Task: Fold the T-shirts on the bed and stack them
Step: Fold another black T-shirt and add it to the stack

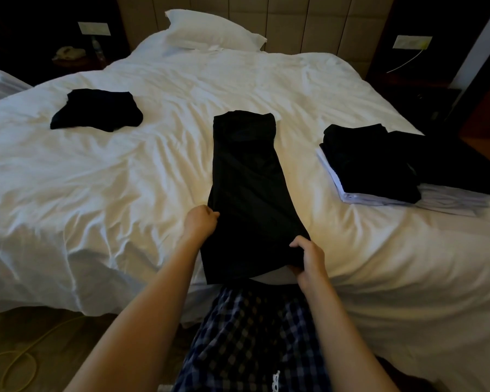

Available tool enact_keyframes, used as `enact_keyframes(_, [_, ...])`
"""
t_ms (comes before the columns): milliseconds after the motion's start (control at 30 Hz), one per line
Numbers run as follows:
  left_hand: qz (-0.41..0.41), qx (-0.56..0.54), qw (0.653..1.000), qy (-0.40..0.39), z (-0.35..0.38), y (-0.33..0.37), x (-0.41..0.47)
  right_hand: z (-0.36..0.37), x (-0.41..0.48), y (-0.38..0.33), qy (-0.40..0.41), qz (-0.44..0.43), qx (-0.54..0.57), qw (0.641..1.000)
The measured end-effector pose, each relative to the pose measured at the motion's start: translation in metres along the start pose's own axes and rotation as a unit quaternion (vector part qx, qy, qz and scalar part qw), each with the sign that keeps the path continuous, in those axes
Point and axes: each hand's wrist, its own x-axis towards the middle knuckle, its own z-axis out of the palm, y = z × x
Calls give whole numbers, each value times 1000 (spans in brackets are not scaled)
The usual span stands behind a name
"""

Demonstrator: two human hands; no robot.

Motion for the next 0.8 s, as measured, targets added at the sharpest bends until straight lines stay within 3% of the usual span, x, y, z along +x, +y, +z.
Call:
enact_keyframes(33, [-19,-96,995,-16,-4,1,1,0,0,0,-7,1,13,1000])
enact_keyframes(100, [-79,-327,942,-25,-7,0,4,0,2,1,-26,4,36,999])
enact_keyframes(133, [-119,-378,918,-21,-7,-3,4,0,2,2,-30,7,37,999])
enact_keyframes(200, [-165,-384,908,-25,-2,-12,-5,1,3,6,-23,15,26,999])
enact_keyframes(367, [-134,-325,928,-122,4,-24,-30,-6,6,15,-2,42,-10,999])
enact_keyframes(467, [-133,-287,943,-107,4,-29,-36,-7,6,12,-1,45,-65,997])
enact_keyframes(567, [-156,-393,899,-118,6,-35,-46,-9,6,4,43,-25,-95,994])
enact_keyframes(700, [-179,-319,926,-92,21,-50,-67,-17,5,17,53,-40,-159,985])
enact_keyframes(800, [-162,-344,920,-90,19,-52,-71,-21,7,24,52,-54,-178,981])
